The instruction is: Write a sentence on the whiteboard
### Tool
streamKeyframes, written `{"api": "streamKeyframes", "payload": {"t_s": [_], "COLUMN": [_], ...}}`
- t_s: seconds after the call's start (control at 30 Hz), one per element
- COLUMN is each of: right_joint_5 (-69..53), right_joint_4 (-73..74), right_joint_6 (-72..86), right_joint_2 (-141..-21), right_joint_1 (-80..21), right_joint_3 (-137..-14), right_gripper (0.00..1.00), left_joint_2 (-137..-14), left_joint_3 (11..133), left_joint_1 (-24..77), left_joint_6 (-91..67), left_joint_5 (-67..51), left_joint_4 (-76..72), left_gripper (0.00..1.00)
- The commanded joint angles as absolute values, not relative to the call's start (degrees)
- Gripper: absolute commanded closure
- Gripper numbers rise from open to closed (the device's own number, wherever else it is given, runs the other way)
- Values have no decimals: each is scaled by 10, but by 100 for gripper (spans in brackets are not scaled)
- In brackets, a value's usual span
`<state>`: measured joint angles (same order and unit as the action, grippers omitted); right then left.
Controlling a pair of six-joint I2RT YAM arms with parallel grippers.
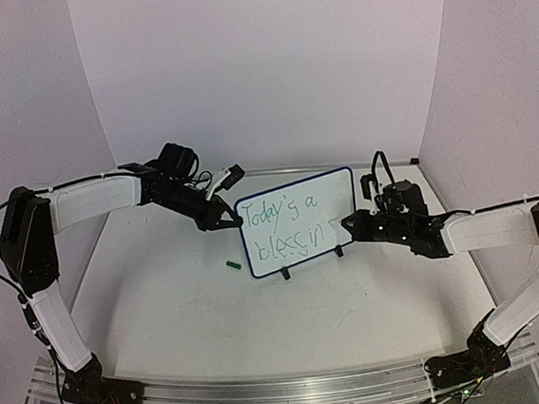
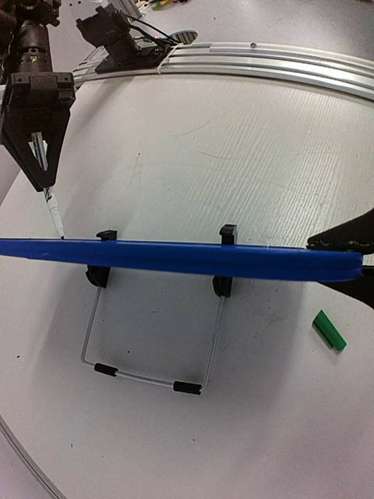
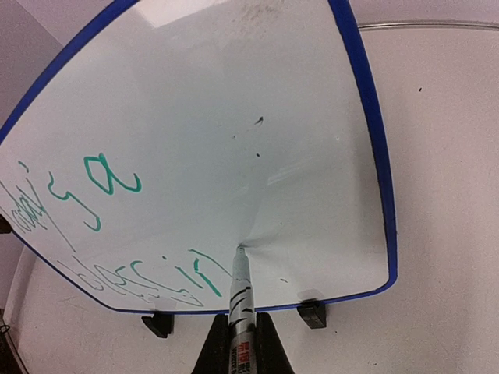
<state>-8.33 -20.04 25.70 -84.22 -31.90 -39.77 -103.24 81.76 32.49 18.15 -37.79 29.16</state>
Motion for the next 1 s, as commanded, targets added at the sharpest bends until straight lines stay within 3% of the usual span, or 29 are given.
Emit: {"api": "streamKeyframes", "payload": {"t_s": [0.0, 0.97], "right_joint_5": [-98, -52], "right_joint_4": [-215, -216], "right_joint_6": [248, 257], "right_joint_2": [-852, -837], "right_joint_1": [-317, -317], "right_joint_3": [-413, -413], "right_gripper": [100, 100], "left_joint_2": [-1013, -1013], "left_joint_3": [817, 817], "left_joint_1": [326, 326], "left_joint_6": [203, 202], "left_joint_5": [-354, -355], "left_joint_4": [301, 301], "left_gripper": [100, 100]}}
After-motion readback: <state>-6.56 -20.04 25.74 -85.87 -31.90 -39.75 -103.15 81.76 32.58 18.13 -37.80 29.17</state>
